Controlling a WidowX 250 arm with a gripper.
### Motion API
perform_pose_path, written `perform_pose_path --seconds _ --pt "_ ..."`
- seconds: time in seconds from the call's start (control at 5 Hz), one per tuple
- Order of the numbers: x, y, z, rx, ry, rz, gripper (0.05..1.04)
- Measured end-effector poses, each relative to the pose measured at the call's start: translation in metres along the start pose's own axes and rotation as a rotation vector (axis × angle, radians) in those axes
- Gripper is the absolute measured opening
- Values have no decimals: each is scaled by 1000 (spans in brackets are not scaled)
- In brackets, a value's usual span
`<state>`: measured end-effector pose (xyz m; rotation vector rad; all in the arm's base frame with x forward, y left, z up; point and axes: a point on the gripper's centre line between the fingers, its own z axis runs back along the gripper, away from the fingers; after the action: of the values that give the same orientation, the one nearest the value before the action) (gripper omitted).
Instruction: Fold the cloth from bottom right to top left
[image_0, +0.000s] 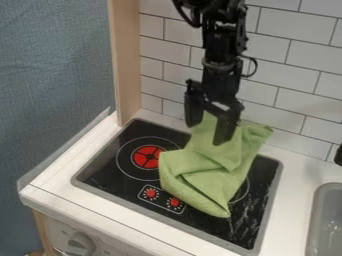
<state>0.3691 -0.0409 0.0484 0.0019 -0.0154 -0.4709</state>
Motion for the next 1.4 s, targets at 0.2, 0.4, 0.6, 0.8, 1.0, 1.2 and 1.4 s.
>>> perform_pose_path --seconds 0.2,0.4,0.6,0.8,1.0,1.2,1.4 --pt "0 1 1 11 8 -127 999" --pt "-2 1 1 26 27 -253 999" --pt "-10 -12 3 50 38 -369 999" --pt "-22 -28 3 60 14 -456 999" --pt "-36 -33 -4 47 42 -470 999" --pt "-43 -47 -13 6 52 -484 999" --pt "-42 -54 -17 -9 38 -547 999"
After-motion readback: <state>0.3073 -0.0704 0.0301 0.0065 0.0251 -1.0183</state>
